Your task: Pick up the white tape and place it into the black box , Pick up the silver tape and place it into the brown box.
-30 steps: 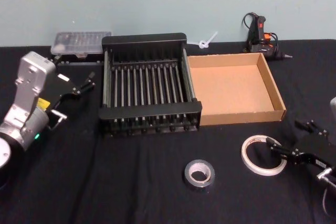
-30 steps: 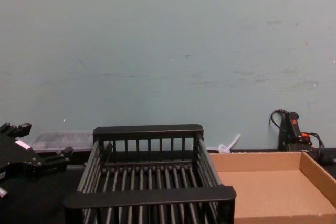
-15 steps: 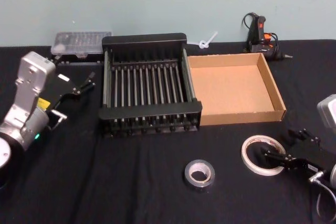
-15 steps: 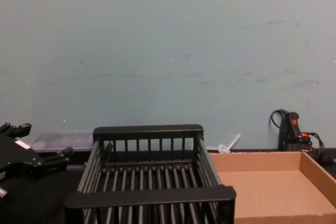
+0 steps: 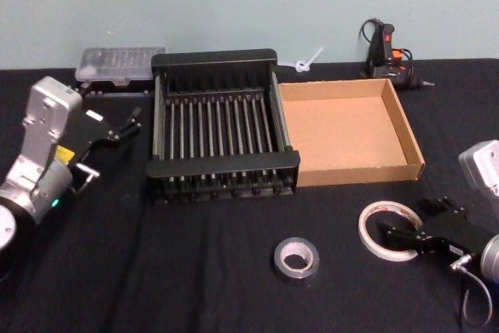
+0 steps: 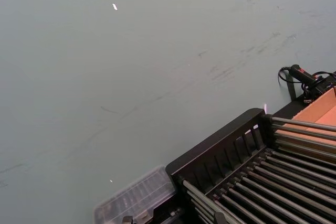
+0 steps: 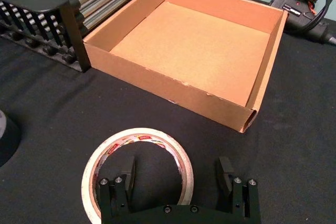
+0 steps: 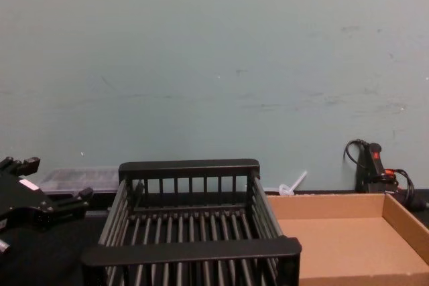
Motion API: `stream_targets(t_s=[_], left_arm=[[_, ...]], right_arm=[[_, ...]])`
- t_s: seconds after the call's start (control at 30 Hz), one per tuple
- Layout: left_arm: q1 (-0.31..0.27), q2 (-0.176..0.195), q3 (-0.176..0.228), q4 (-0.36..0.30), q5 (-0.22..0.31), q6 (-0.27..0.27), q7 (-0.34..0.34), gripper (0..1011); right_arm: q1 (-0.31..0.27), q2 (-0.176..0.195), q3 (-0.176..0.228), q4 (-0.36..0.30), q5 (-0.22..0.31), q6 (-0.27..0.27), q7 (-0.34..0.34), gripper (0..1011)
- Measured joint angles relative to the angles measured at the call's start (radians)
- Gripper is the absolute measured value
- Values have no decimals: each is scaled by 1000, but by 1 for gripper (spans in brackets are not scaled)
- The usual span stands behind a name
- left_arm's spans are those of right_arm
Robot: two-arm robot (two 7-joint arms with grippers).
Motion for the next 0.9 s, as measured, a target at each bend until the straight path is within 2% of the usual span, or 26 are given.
stream_targets(t_s=[0.9], left_arm=[[0, 0, 0, 0, 0, 0, 0, 1001]], right_arm=[[3, -54, 42, 26, -30, 28, 40, 1003]])
